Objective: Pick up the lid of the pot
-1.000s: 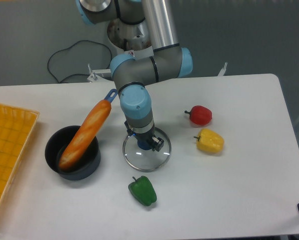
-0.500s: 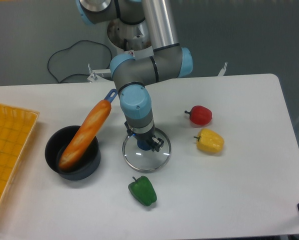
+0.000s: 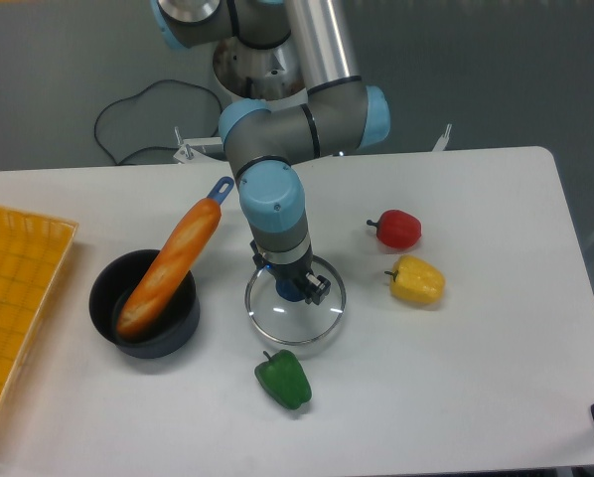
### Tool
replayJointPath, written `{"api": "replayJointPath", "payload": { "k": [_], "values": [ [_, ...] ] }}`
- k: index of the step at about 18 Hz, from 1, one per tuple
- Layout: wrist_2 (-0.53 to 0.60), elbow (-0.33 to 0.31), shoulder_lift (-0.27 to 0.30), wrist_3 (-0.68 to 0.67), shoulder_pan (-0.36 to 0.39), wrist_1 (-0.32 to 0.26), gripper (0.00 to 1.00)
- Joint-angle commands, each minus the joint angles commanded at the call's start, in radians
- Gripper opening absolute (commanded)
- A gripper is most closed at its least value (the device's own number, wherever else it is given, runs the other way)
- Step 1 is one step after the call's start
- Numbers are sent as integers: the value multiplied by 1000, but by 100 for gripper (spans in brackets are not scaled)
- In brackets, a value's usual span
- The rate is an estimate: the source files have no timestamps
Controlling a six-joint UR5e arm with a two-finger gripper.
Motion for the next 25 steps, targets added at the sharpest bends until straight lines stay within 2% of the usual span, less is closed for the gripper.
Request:
{"api": "replayJointPath", "payload": {
  "k": [6,25],
  "values": [
    [-3,51,9,2,-5,-43,47],
    [-29,55,25,2,2,-41,47]
  ]
}}
